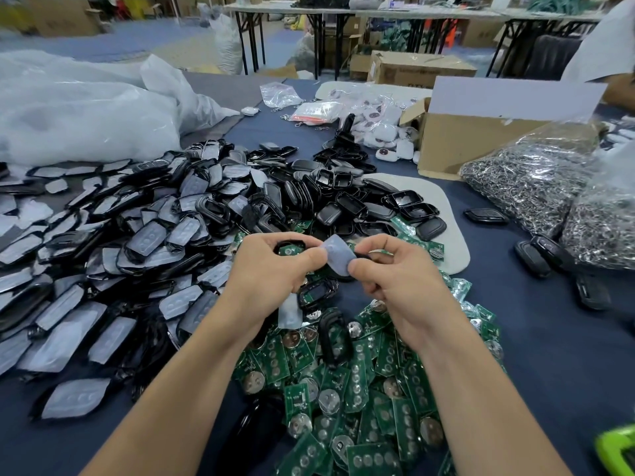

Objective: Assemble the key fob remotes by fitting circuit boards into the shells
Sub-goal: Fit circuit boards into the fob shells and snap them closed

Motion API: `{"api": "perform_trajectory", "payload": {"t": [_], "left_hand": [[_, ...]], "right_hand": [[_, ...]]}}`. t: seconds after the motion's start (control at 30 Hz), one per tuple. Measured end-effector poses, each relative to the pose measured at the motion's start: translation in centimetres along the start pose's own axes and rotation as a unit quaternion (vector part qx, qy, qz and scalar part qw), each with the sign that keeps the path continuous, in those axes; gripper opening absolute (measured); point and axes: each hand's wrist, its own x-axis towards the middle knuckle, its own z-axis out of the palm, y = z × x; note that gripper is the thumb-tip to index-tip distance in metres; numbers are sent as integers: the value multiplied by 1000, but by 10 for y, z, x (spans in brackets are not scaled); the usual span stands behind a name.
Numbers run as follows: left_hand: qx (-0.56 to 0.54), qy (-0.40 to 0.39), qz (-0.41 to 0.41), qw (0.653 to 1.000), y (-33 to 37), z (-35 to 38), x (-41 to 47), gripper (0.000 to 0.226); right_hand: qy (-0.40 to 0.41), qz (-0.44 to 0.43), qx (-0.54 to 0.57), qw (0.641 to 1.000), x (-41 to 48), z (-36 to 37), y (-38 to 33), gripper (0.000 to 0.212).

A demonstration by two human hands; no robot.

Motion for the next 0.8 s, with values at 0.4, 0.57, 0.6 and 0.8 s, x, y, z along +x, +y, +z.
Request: {"api": "perform_trajectory", "payload": {"t": [0.4,0.57,0.6,0.8], "left_hand": [[0,-60,-16,998,0,-1,-2,7],[28,-43,-12,999,-1,2,0,54],[10,-44,-19,999,0,2,-1,54],[-34,-55,-36,997,2,2,-2,42]], "right_hand": [[-15,56,119,991,-1,4,-3,26],[-15,48,123,991,-1,3,-3,27],[-16,36,103,994,0,3,-3,27],[-43,-28,-21,998,1,-5,-3,22]]}}
